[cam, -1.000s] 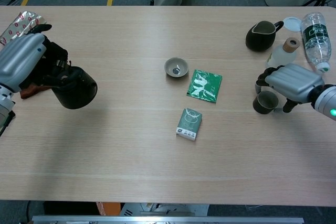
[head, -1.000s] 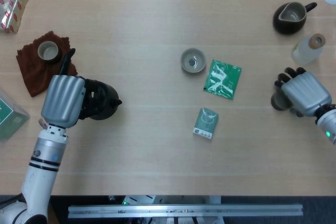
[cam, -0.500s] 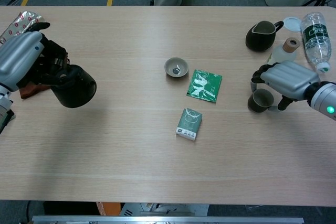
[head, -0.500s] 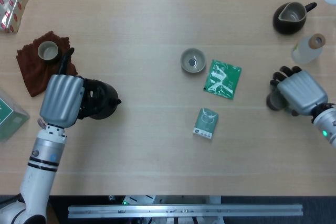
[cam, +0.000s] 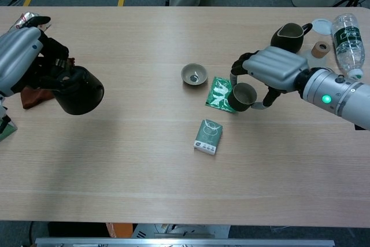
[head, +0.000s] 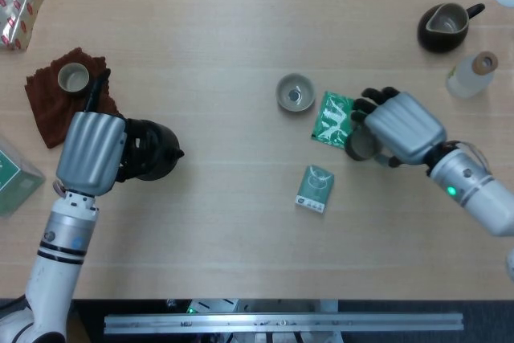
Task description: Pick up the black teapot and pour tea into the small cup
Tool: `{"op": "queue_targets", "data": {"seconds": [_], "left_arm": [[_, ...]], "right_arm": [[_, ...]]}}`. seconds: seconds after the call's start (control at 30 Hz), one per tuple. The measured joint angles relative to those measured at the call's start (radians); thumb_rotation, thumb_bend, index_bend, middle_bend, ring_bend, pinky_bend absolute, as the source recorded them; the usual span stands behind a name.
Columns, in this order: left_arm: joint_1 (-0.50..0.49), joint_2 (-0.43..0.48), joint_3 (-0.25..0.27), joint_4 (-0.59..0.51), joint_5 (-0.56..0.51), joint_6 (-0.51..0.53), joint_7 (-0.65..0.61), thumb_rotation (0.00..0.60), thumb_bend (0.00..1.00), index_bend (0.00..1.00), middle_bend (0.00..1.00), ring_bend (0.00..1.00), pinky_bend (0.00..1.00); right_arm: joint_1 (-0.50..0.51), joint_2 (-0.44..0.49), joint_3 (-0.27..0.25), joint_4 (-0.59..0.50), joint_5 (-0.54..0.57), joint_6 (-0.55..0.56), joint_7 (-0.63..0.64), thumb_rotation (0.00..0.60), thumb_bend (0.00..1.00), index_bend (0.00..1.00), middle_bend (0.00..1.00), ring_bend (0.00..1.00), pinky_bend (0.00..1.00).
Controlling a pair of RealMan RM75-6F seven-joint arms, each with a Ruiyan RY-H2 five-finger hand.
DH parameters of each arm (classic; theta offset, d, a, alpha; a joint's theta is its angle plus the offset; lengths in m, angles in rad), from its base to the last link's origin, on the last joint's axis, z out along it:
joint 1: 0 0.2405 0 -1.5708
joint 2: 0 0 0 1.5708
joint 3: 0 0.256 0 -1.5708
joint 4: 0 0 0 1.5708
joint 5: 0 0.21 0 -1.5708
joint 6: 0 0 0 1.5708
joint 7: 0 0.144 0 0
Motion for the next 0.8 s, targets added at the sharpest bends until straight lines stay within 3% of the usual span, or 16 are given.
{"op": "queue_targets", "data": {"seconds": [0.57, 0.8], "left_arm": [[0.007, 0.027, 0.006, -0.036, 0.011, 0.008, 0.029, 0.538, 0.30, 0.87, 0.98, 0.77, 0.06], [0.008, 0.035, 0.007, -0.040, 0.012, 0.007, 0.034, 0.542, 0.30, 0.87, 0.98, 0.77, 0.06]], "right_arm": [[0.196, -0.177, 0.075, 0.030, 0.250, -0.028, -0.186, 0.600, 0.18, 0.44, 0.28, 0.17, 0.27], [0.278, -0.245, 0.084, 0.070, 0.339, -0.026, -0.247, 0.600, 0.18, 0.45, 0.28, 0.17, 0.27]]}}
